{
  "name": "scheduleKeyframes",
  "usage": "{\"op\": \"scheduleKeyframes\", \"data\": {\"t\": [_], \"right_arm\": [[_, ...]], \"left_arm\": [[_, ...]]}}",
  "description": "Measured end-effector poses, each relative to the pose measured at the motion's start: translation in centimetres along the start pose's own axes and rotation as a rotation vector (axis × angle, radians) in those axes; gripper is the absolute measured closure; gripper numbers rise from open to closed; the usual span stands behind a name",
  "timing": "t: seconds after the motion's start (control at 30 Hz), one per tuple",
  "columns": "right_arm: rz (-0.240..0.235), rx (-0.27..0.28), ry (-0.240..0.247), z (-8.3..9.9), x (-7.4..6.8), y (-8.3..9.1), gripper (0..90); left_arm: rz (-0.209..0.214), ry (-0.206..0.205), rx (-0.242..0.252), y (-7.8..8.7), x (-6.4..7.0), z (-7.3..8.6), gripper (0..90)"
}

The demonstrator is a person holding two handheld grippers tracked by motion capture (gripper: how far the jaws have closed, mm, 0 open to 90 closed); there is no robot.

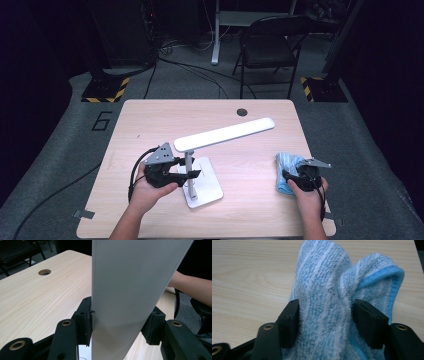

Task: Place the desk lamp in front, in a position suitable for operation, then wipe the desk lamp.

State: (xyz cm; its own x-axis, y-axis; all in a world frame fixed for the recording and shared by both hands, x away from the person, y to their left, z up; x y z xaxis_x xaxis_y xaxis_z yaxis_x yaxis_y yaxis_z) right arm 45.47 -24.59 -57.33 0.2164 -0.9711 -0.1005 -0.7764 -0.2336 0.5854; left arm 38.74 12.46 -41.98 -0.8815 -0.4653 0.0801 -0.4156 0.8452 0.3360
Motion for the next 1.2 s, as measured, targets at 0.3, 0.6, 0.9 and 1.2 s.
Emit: {"op": "scheduleKeyframes", "data": {"t": [0.3, 0.6, 0.9, 1.2], "right_arm": [[-0.080, 0.031, 0.064, -0.4, -1.4, 0.1, 66.5], [-0.109, 0.078, 0.062, -0.9, -2.3, 0.8, 66.7], [-0.177, 0.116, 0.068, -1.6, -4.3, 1.4, 66.4], [-0.270, 0.098, 0.107, -1.4, -7.8, 1.0, 65.8]], "left_arm": [[0.012, -0.010, 0.003, 0.0, 0.0, 0.0, 51.0], [0.043, -0.025, -0.008, -0.1, 0.3, -0.1, 51.1], [0.075, -0.033, -0.007, -0.3, 0.6, -0.1, 51.0], [0.070, -0.036, -0.017, -0.3, 0.7, -0.1, 51.1]]}}
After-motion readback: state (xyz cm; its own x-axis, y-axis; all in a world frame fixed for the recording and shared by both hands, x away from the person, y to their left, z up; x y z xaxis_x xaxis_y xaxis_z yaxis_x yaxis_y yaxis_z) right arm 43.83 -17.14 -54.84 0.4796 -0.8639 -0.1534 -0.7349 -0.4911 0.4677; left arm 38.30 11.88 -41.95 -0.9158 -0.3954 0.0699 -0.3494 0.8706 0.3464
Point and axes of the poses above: each handheld gripper's, and its own axes: y roughly backward along the jaws, z roughly out of its underside, x roughly to its right, the point moved 9 cm from there along -y, roughly forward along the jaws, and after that the axes turned 7 degrees about x, right-handed, at the moved point
